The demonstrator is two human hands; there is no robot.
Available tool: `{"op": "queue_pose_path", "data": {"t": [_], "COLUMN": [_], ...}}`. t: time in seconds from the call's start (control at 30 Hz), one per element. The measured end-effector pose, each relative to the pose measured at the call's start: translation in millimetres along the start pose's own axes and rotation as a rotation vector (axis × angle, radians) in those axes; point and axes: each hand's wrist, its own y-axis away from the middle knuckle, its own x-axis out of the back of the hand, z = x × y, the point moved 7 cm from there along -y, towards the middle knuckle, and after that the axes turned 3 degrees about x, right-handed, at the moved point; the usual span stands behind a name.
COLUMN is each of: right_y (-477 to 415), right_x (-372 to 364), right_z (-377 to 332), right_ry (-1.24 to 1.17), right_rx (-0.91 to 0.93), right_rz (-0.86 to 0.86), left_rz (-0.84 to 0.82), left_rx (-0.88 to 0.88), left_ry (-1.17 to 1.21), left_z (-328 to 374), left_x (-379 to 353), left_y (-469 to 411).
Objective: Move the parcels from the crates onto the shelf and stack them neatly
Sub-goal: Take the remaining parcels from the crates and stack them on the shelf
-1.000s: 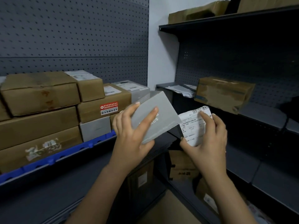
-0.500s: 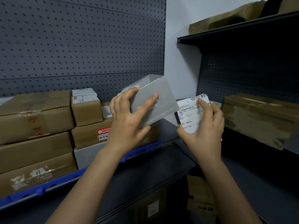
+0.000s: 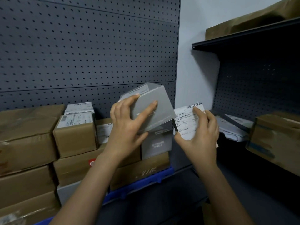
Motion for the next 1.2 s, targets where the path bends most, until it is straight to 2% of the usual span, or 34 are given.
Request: {"op": "queue_pose_path", "data": {"t": [0.63, 0.77, 1.2], "right_y": [-43.0, -45.4, -43.0], "right_x": [-80.6, -84.5, -83.7], "right_z": [71.9, 85.3, 94.9], "right_ry": [-0.200, -0.224, -0.214], "right_rx": [0.117, 0.115, 0.079], "right_rz": [-0.174, -0.191, -0.195], "left_rz": [-0.113, -0.194, -0.279], "left_rx": [0.028, -0.006, 0.117], "left_ry": [-0.281, -0.308, -0.156], "left_z": [2.6, 11.5, -2.8], "left_x": [-74.8, -87.1, -109.0], "left_y": [-5.1, 0.2, -3.0]}}
